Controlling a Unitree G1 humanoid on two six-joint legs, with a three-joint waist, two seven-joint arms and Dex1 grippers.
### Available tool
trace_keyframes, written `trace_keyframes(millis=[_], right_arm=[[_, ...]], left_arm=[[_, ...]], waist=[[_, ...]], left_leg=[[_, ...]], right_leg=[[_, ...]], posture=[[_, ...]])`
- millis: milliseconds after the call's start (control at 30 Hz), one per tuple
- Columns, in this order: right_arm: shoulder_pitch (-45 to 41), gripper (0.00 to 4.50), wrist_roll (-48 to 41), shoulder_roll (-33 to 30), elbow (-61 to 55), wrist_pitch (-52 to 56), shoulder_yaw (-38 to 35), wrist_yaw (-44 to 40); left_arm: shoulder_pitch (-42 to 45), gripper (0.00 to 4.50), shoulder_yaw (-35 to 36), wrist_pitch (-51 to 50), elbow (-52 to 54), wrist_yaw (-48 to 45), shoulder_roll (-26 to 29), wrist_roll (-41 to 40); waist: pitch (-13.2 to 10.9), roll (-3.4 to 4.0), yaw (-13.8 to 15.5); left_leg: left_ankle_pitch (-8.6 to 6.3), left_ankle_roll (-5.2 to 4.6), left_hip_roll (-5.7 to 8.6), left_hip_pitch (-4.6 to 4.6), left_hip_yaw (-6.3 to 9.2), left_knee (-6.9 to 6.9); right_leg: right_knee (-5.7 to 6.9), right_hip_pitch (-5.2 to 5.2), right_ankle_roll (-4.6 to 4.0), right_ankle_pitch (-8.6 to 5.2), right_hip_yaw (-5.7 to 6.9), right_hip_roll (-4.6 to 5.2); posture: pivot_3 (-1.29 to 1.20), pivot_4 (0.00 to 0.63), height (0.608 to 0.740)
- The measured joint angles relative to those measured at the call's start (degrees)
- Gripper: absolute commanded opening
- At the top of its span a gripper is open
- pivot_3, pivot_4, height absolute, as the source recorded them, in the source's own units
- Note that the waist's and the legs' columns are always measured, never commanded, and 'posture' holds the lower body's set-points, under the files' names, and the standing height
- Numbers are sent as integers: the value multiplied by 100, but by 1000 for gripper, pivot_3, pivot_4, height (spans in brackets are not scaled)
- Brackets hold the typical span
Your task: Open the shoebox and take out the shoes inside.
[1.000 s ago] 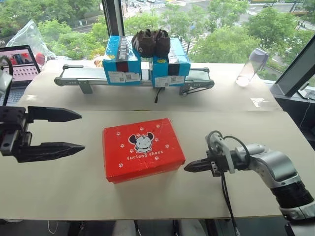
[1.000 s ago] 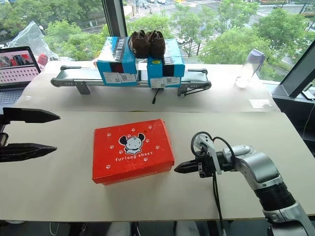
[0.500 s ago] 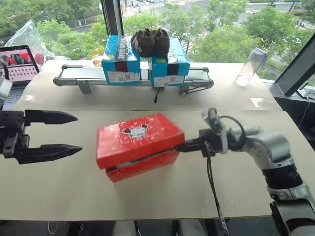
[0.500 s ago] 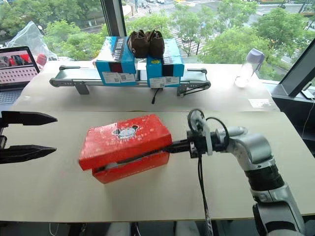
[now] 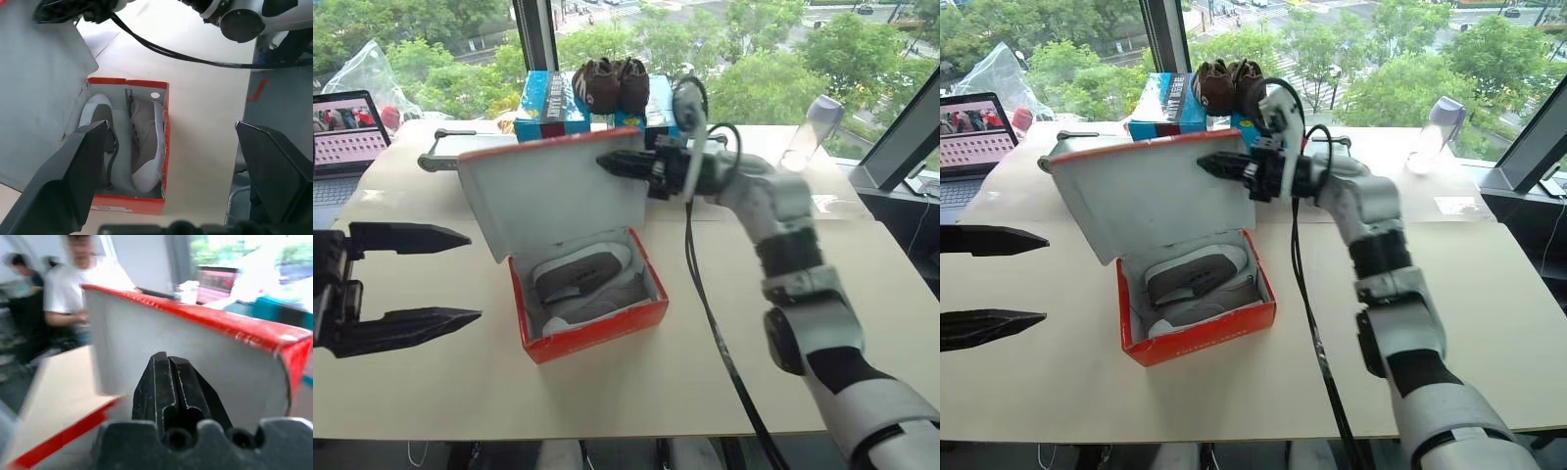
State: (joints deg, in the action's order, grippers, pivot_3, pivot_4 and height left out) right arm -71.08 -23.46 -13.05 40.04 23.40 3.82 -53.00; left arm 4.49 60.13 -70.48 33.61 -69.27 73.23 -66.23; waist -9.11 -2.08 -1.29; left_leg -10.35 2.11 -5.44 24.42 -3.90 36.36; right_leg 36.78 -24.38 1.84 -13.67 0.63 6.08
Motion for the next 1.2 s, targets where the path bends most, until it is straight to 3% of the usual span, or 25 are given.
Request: trace_keyframes(millis=[167,300,400,600,833,1200], right_arm=[[-6,0,428,54,559,-473,51,-55],[318,0,569,-577,-505,82,415,-700],[726,0,649,-1106,-1519,487,699,-1163],[1050,2027,950,-1266,-2446,423,1225,-1558],[1078,4449,1455,-682,-2075,-456,1800,-1602],[837,4482,2221,-144,-921,-1871,2232,-1798]], left_arm=[[-98,4455,85,-85,63,139,-103,-131],[-329,4455,211,-48,30,186,-224,-47],[-1088,4455,289,430,-117,36,-468,734],[-1829,4500,130,1721,-822,-148,-828,2187],[-1883,4500,-18,2030,-946,-212,-963,2351],[-1880,4500,-22,1909,-597,-42,-1081,2149]], waist=[[-5,-1,12],[-7,3,27],[-8,5,12],[-9,7,-121],[-9,7,-122],[-10,7,-119]], left_leg=[[2,5,0,17,1,3],[1,5,0,16,3,3],[2,5,0,9,1,1],[2,7,-9,-19,0,-7],[0,13,-15,-4,0,-7],[3,18,-18,-6,0,-6]], right_leg=[[0,-11,0,0,1,0],[1,-11,0,0,3,0],[3,-11,-5,-3,3,0],[24,-6,-23,-14,1,-8],[22,-17,-22,-15,4,-10],[24,-14,-22,-15,6,-12]], posture=[[0,150,740],[0,150,740],[0,150,740],[0,150,740],[0,150,740],[0,150,740]])
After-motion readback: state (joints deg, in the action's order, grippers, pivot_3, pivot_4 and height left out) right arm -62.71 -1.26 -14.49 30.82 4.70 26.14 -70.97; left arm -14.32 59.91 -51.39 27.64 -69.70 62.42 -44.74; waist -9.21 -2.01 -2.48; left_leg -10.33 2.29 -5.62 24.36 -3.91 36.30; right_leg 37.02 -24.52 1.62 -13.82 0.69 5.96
